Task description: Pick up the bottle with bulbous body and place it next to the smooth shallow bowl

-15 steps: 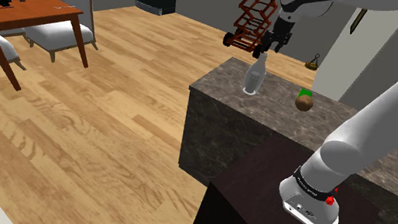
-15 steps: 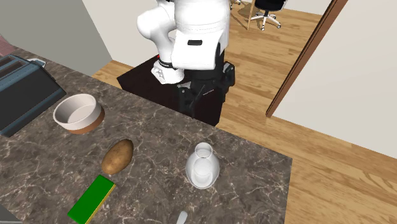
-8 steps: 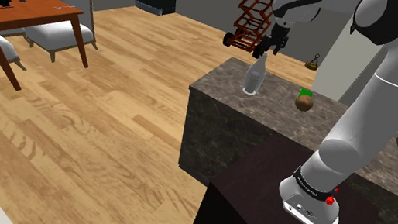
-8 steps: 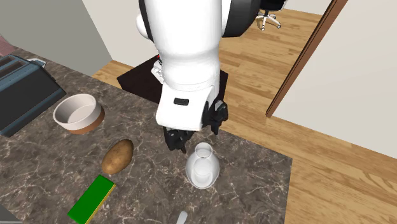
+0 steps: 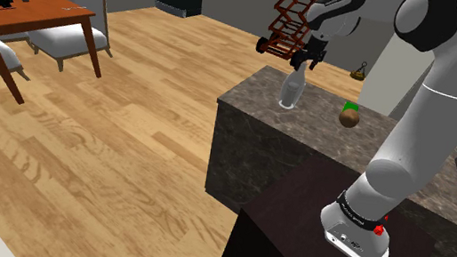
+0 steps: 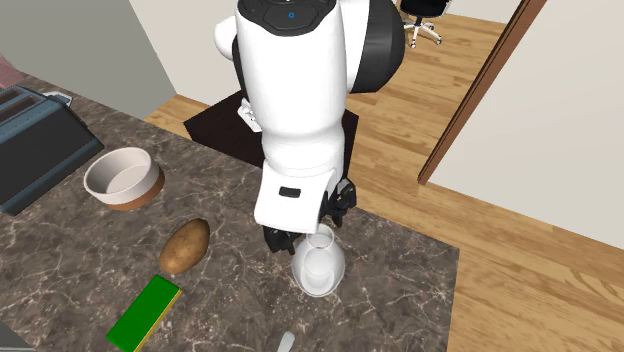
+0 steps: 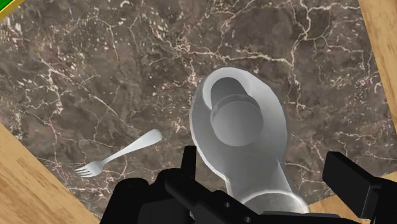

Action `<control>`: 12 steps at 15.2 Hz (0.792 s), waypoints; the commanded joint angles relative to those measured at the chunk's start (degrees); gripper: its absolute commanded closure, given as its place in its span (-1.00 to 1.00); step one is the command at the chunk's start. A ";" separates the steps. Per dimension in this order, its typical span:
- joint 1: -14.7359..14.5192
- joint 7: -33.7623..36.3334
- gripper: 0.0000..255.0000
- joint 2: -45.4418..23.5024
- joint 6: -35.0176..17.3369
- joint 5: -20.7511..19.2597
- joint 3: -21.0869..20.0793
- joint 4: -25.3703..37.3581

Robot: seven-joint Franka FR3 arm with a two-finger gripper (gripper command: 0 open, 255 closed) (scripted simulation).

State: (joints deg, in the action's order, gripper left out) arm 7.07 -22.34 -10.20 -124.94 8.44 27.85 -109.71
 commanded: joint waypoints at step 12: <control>-0.01 -0.01 1.00 -0.09 -0.26 0.07 -0.03 -0.15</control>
State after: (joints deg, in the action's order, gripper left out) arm 7.06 -22.35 -10.28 -125.20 8.51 27.82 -109.86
